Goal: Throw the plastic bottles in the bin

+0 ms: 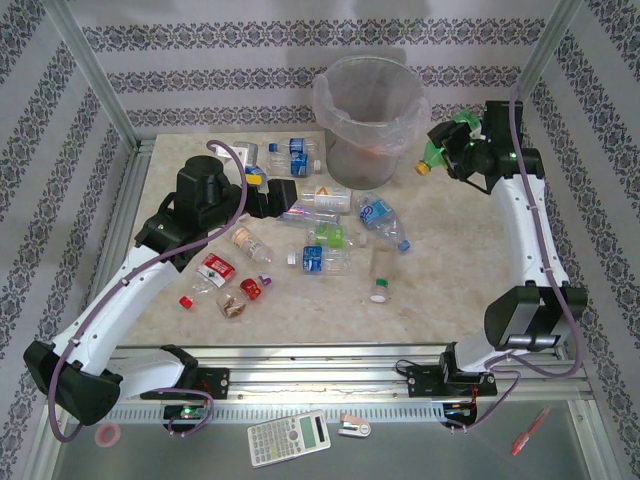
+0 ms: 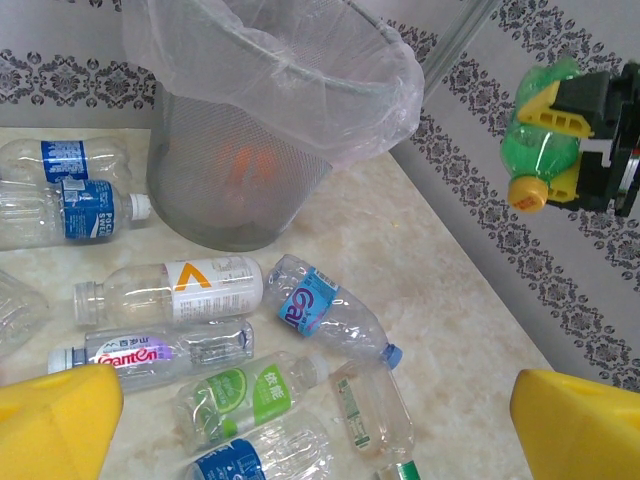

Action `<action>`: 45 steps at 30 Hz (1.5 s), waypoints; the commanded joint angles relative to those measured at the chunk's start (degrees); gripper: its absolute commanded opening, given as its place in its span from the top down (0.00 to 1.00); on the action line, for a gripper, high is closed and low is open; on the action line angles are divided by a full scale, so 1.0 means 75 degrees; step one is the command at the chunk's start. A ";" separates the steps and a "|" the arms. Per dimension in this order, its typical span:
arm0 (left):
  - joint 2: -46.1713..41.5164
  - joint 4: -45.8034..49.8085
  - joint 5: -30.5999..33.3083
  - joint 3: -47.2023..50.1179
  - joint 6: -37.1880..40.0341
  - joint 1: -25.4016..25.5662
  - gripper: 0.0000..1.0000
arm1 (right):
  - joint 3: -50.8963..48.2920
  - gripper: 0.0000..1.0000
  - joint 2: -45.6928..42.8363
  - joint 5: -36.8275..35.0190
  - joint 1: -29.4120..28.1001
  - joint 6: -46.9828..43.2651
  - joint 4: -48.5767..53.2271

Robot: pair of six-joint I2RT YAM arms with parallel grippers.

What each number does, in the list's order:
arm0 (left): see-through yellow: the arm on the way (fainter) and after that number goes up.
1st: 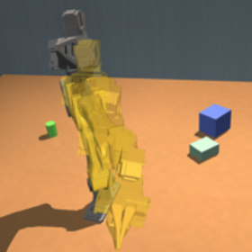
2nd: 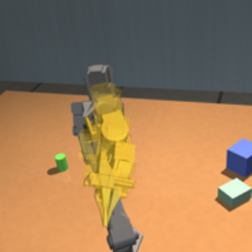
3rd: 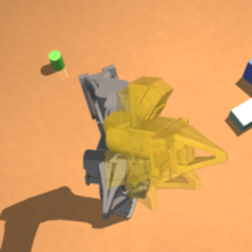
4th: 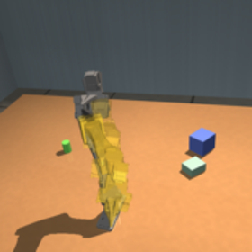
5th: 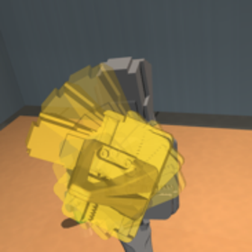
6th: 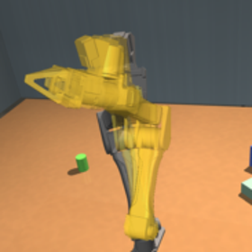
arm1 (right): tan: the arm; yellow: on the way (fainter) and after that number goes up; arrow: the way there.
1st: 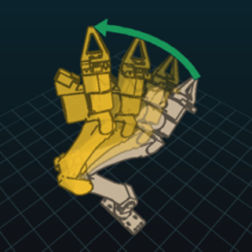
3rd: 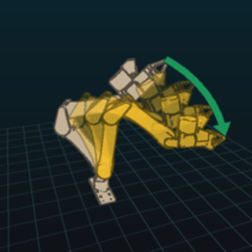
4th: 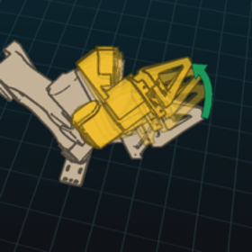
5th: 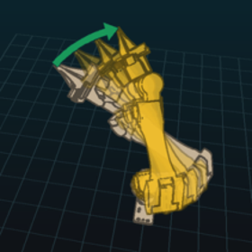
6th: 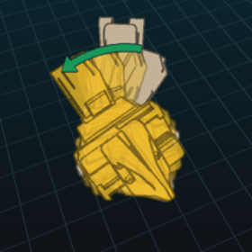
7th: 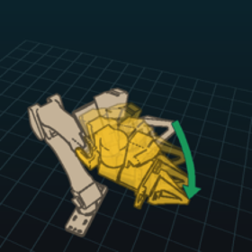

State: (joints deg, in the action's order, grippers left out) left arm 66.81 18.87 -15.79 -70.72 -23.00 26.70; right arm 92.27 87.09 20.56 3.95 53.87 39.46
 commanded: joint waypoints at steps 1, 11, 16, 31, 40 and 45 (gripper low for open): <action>-0.0118 0.0027 0.0090 0.0000 -0.0024 0.0091 0.00 | -0.0557 0.62 -0.0387 -0.0185 0.0127 -0.0238 0.0136; -0.0263 0.0084 0.0199 0.0117 -0.0030 0.0098 0.00 | -0.1873 0.62 -0.0968 -0.0347 0.0375 -0.0424 0.0220; -0.0271 0.0167 0.0243 0.0146 -0.0041 0.0107 0.00 | -0.2031 0.62 -0.1065 -0.0391 0.0450 -0.0502 0.0258; -0.0042 0.0222 0.0138 -0.0033 0.0012 0.0100 0.00 | 0.3125 0.59 0.1883 0.0770 -0.0481 0.1141 -0.1722; 0.0040 0.0366 0.0134 -0.0010 -0.0017 0.0088 0.00 | 0.9435 0.16 0.5594 0.2039 -0.0856 0.1493 -0.0380; 0.0269 0.0552 0.0003 -0.0253 0.0005 0.0085 0.00 | 0.8647 0.09 0.5075 0.2033 -0.0762 0.1277 -0.0578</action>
State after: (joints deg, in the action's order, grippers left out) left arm 67.90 20.86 -14.98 -70.37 -22.98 26.68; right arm 159.35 128.46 33.61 -2.35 63.57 35.59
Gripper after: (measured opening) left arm 0.997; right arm 0.898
